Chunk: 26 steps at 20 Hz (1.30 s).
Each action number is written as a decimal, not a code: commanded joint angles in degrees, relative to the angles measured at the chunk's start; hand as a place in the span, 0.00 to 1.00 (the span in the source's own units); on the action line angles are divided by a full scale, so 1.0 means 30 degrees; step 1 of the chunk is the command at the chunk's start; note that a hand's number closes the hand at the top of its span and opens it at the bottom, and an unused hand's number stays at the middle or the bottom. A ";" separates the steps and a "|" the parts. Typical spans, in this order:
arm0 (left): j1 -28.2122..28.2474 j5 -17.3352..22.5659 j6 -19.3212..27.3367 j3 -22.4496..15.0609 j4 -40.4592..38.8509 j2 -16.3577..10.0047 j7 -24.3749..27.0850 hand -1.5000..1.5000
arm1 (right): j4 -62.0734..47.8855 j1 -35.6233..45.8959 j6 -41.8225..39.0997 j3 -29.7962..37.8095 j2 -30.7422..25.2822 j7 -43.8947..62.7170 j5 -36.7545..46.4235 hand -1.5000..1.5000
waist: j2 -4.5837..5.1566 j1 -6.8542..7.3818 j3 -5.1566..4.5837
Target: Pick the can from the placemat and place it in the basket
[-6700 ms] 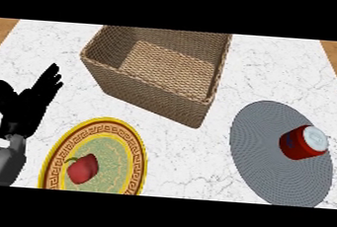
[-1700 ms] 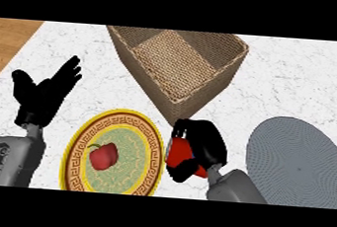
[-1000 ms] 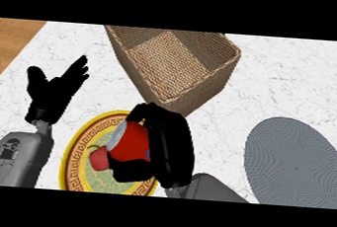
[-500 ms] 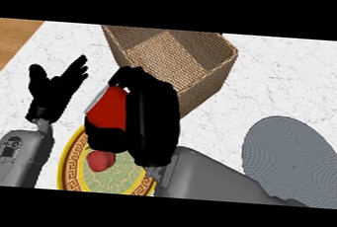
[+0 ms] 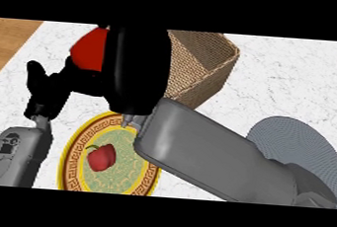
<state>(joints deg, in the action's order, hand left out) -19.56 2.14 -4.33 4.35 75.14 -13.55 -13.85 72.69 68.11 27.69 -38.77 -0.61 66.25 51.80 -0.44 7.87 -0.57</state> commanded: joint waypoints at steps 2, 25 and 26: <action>-0.0020 -0.0100 0.0165 -0.0123 -0.0001 0.0193 -0.0167 0.50 | -0.2817 0.3439 -0.0861 0.1064 0.0193 0.4904 0.0244 1.00 | 0.0033 -0.0175 0.0019; 0.1207 0.0188 -0.0039 0.0674 0.0616 -0.0334 0.0689 0.50 | -0.9191 0.3163 0.4958 -0.0246 0.0191 0.3597 -0.1610 1.00 | 0.0339 -0.0936 0.0142; 0.0998 0.0299 0.0221 0.1048 0.0187 -0.0408 0.0495 0.50 | -1.0380 0.3510 0.5511 0.0805 0.0191 0.5220 0.0551 1.00 | 0.0133 -0.1598 0.0141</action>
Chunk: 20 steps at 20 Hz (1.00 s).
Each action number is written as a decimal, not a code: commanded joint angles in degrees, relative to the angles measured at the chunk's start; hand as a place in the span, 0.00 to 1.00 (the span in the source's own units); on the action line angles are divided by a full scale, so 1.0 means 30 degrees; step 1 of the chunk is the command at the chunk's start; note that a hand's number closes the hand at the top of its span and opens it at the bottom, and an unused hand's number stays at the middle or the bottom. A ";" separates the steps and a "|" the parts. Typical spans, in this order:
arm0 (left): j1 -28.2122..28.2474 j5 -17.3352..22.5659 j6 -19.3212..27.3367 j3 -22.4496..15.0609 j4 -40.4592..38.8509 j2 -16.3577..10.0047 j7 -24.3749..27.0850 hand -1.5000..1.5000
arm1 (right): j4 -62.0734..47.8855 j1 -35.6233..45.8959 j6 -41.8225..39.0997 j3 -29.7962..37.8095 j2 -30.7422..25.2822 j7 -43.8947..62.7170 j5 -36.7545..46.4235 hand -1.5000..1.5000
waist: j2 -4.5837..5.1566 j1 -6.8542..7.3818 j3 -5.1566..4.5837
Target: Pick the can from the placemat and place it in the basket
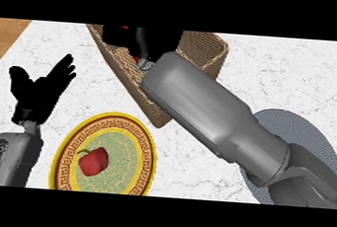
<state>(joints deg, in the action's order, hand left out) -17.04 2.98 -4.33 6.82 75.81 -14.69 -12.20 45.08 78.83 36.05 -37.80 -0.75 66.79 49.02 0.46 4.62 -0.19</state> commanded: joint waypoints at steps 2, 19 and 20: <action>0.0435 -0.0174 0.0535 0.0027 0.0404 0.0223 -0.0164 0.50 | -0.1117 -0.0244 0.3061 0.1352 0.0238 0.4892 0.1073 0.00 | -0.0183 -0.0438 0.0040; 0.0908 0.0211 0.0322 0.0745 0.0368 -0.0223 -0.0277 0.50 | -0.2072 -0.1094 0.9976 0.3929 0.0242 0.2536 0.1799 0.00 | -0.0320 -0.1326 0.0070; 0.1351 0.0141 0.0358 0.0789 0.0281 -0.0125 0.0314 0.50 | -0.1824 -0.0932 1.0293 0.5059 0.0214 0.2404 0.1383 0.00 | -0.0338 -0.1429 0.0071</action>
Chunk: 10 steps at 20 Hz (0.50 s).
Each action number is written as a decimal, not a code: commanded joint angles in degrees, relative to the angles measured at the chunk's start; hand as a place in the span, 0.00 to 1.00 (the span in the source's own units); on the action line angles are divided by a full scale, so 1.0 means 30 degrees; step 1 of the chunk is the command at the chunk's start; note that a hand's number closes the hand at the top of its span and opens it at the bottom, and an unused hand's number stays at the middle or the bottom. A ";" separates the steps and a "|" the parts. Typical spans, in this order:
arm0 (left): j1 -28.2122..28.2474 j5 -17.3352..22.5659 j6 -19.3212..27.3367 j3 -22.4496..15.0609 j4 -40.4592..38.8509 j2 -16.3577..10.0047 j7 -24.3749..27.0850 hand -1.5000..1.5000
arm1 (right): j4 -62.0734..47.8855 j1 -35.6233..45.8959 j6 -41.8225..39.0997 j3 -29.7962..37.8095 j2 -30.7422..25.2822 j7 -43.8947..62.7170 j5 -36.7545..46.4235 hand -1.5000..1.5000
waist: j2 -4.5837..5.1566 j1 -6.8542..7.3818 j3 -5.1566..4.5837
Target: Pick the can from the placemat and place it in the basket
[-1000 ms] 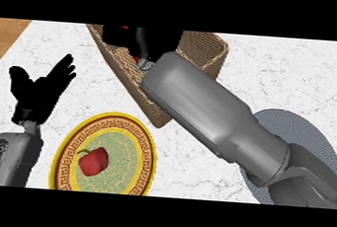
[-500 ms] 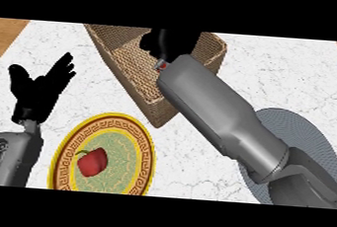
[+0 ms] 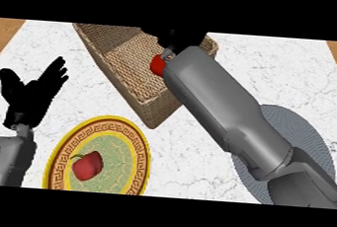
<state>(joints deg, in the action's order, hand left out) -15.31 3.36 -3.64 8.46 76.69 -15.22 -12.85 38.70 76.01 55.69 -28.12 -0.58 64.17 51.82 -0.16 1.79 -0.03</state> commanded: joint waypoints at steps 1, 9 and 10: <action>0.0855 0.0270 -0.0251 0.0525 0.0089 -0.0413 0.0363 0.50 | 0.0866 -0.0306 0.4129 0.2230 -0.0024 0.3022 0.0618 0.00 | -0.0280 -0.0776 0.0031; 0.2363 0.0064 0.0376 0.0486 0.1519 -0.0090 -0.0154 0.50 | 0.7410 -0.5432 0.1887 0.3000 -0.0031 0.1523 0.0299 0.00 | -0.0659 -0.1805 0.0054; 0.1847 0.0152 0.0370 0.0961 0.0402 -0.0319 0.0311 0.50 | 0.8724 -0.6230 0.1091 0.2890 -0.0677 0.1388 0.0113 0.00 | -0.0547 -0.2113 0.0033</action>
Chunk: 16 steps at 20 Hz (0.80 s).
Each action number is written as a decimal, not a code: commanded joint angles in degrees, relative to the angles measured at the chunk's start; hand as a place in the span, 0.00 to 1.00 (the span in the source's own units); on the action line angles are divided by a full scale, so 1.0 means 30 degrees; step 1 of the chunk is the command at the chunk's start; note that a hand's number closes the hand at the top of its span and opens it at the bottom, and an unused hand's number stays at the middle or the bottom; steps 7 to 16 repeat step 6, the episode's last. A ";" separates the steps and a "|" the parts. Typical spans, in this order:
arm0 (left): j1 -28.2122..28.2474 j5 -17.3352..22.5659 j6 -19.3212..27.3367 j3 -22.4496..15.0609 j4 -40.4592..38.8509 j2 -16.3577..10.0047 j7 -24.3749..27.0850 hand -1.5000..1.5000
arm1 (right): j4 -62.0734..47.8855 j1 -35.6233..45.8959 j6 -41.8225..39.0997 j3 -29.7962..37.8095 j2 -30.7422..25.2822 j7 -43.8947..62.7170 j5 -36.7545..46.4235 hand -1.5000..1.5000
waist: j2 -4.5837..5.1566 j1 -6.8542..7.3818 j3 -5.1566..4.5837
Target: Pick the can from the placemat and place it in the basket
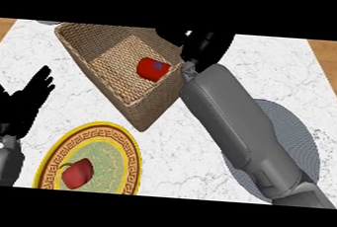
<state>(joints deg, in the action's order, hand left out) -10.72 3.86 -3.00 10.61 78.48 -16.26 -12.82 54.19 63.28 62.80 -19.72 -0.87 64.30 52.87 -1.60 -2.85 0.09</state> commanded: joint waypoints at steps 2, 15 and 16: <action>0.0498 0.0371 -0.0232 0.0716 -0.0024 -0.0484 0.0313 0.50 | 0.5330 -0.4731 -0.1864 -0.1123 -0.0466 0.0998 -0.0487 0.00 | -0.0086 -0.0662 -0.0001; 0.1132 0.0045 0.0255 0.0430 0.0578 0.0067 0.0567 0.50 | 1.0462 -0.8069 -0.3452 -0.2177 -0.2248 0.1079 -0.1121 0.00 | -0.0025 -0.0543 -0.0007; 0.1132 0.0045 0.0255 0.0430 0.0578 0.0067 0.0567 0.50 | 1.0462 -0.8069 -0.3452 -0.2177 -0.2248 0.1079 -0.1121 0.00 | -0.0025 -0.0543 -0.0007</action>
